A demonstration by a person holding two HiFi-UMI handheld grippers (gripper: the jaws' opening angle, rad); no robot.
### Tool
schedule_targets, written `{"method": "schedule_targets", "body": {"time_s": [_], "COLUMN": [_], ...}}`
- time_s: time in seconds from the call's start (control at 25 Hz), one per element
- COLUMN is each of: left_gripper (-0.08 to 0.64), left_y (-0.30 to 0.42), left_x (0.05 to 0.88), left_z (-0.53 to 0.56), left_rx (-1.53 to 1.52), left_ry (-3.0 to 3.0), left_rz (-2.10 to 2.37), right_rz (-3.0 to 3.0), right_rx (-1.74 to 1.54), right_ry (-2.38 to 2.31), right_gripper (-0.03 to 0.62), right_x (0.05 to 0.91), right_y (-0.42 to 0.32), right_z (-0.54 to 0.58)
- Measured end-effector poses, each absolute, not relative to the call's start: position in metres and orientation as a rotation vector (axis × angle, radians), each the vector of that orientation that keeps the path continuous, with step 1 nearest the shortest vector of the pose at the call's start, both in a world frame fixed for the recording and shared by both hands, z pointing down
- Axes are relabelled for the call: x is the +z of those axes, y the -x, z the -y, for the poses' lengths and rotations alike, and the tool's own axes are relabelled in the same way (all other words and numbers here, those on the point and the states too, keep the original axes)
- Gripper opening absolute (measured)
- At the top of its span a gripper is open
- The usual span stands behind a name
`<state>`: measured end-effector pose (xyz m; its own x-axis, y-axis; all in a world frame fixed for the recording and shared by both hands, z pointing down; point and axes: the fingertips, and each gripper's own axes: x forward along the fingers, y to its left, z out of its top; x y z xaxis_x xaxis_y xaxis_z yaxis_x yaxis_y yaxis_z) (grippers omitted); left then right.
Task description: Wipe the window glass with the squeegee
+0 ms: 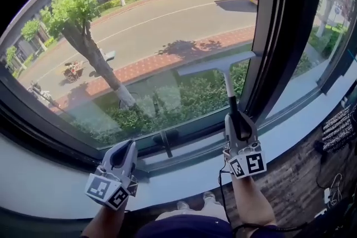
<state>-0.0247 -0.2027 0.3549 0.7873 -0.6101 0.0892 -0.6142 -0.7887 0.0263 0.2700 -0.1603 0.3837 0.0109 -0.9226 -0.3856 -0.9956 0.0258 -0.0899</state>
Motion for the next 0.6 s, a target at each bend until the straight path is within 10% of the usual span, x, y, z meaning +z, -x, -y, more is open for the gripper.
{"method": "schedule_targets", "body": {"time_s": [0.6], "left_gripper": [0.005], "left_y": [0.010], "left_x": [0.365], "left_z": [0.198], "left_rx": [0.177], "left_ry": [-2.891], "left_rz": [0.982], "right_rz": [-2.046], "right_rx": [0.199], "right_ry": [1.949], "right_gripper": [0.100], "right_x": [0.423], "right_y": [-0.264], "right_z": [0.150]}}
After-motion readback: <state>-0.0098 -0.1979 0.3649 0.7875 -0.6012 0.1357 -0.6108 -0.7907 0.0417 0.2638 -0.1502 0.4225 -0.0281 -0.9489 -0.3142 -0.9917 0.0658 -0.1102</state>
